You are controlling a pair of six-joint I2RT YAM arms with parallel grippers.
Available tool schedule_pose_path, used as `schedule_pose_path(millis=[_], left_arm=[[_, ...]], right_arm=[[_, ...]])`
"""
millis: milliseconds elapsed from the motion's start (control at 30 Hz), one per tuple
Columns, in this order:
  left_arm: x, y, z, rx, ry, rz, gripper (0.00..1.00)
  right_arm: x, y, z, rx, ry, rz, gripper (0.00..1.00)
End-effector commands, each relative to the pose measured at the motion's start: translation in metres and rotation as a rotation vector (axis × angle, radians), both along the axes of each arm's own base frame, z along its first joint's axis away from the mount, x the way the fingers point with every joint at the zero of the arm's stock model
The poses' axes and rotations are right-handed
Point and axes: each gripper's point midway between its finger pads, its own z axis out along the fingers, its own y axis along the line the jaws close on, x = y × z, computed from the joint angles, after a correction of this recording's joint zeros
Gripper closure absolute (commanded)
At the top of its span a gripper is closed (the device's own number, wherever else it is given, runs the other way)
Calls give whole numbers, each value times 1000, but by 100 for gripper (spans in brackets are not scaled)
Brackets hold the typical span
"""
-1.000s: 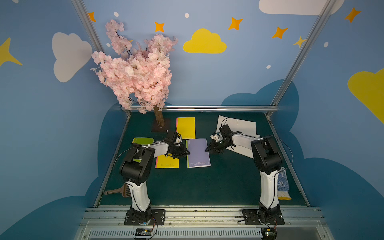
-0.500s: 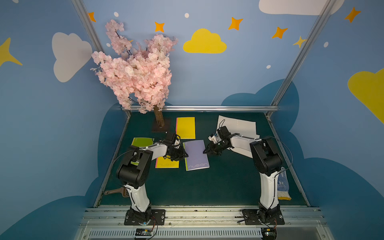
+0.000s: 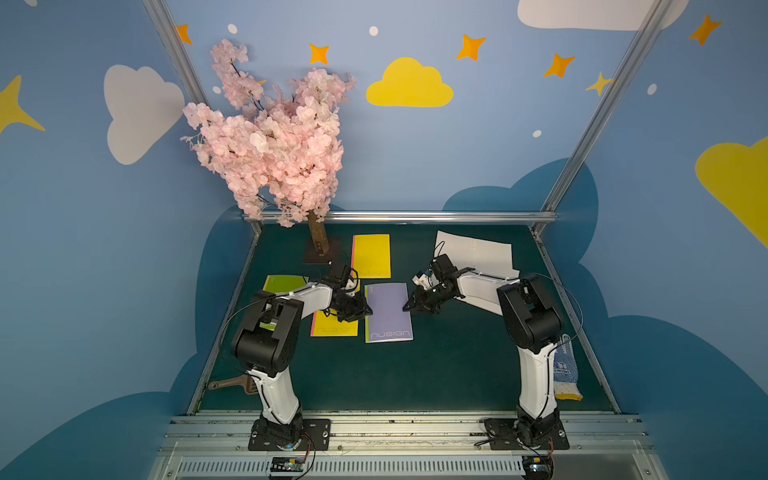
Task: Close the notebook
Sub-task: Move the notebook to the center of the board.
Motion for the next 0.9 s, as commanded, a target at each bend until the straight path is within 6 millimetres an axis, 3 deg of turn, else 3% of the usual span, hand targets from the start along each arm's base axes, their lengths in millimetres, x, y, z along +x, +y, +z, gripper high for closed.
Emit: schedule_pose_path(millis=[0,267,867], left_arm=[[8,-9,12,-47,-21,-35,68],[13,-9,15,-44,-7,-42,68],[-1,0,9,-2,34,-33,68]], right_arm=[[-16,6,2,-4,50,35,66],[-7,8,7,-6,51,35,66],[1,1,11,-13,48,36,65]])
